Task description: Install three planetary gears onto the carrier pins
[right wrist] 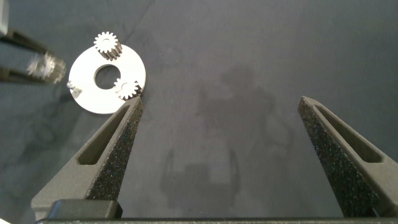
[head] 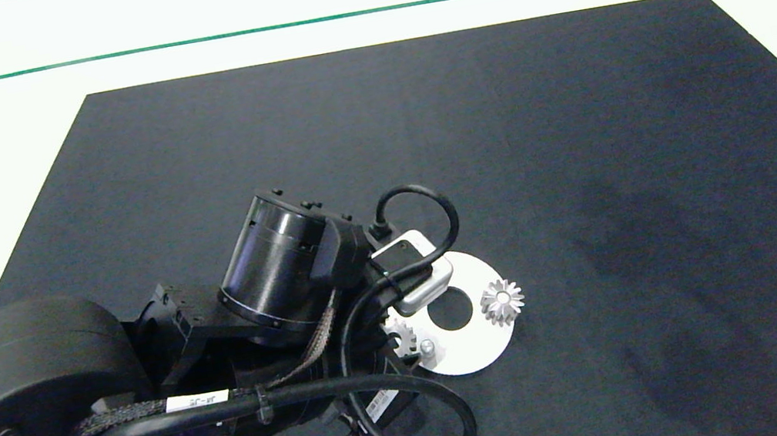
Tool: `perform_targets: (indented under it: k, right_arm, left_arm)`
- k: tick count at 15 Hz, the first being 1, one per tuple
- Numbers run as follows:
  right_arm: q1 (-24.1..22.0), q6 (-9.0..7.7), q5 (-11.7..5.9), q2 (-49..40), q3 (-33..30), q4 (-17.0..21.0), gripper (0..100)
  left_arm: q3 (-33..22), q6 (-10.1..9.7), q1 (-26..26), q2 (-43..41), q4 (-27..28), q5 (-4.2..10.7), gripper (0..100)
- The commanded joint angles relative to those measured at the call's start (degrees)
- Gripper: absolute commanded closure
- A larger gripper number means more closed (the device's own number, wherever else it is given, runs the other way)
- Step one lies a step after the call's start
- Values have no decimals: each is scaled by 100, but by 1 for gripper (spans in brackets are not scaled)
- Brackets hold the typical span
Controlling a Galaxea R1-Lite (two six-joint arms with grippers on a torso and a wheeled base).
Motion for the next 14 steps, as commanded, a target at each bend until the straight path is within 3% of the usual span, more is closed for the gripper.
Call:
perform_targets:
  k: [1,14]
  right_arm:
    - [1,-9,-13,-10,1,9,0]
    - [1,-18,-13,-63,1,9,0]
  left_arm:
    - [-72,-155,-181,19,49,13,84]
    - [-327,-164,-339,274,23,13,84]
